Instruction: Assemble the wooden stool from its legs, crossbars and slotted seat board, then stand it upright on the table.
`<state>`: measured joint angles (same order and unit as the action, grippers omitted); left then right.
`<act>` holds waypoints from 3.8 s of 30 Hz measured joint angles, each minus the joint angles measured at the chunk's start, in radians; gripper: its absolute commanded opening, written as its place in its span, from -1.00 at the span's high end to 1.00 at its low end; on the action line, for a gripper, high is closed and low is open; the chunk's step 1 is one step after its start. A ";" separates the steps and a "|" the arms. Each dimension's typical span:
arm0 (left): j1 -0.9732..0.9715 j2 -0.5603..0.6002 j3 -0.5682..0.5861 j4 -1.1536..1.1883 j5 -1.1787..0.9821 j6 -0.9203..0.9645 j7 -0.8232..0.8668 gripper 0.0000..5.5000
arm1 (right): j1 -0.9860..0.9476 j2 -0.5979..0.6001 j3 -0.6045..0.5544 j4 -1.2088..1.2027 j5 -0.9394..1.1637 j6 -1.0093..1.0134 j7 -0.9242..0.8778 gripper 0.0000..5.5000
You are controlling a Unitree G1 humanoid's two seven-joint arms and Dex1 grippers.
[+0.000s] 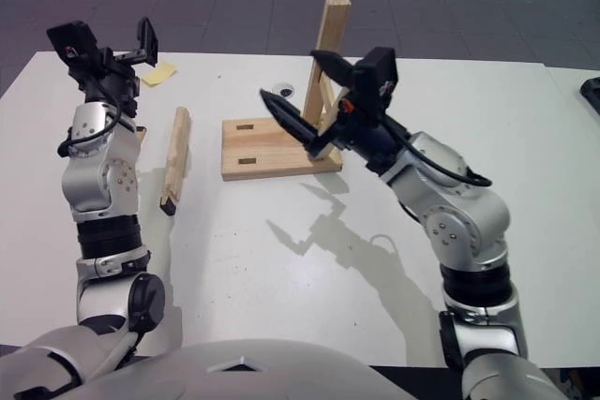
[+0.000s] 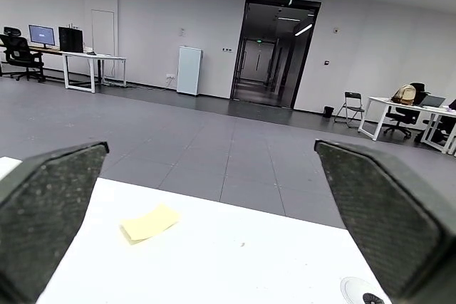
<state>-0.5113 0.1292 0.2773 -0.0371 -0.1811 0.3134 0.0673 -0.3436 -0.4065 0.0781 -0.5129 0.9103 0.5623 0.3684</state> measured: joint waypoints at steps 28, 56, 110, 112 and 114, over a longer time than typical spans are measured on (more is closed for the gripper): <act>0.011 -0.072 -0.036 0.030 0.041 -0.106 0.107 -0.96 | -0.329 0.221 0.391 0.645 -0.462 0.433 0.062 -0.95; 0.073 -0.087 -0.054 0.017 0.063 -0.070 0.176 -0.96 | -0.346 -0.417 0.655 0.429 -1.130 -0.316 0.616 -0.95; 0.237 0.360 -0.084 0.358 0.198 -0.227 -0.230 -0.96 | 0.151 0.099 -0.296 0.445 -1.116 -0.244 -0.553 -0.95; 0.239 0.360 -0.098 0.432 0.196 -0.237 -0.260 -0.96 | 0.157 0.107 -0.296 0.441 -1.116 -0.240 -0.554 -0.95; 0.241 0.360 -0.099 0.498 0.188 -0.242 -0.278 -0.96 | 0.159 0.116 -0.296 0.436 -1.115 -0.235 -0.555 -0.95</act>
<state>-0.2702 0.4890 0.1787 0.4609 0.0066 0.0712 -0.2111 -0.1849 -0.2908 -0.2178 -0.0773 -0.2052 0.3273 -0.1862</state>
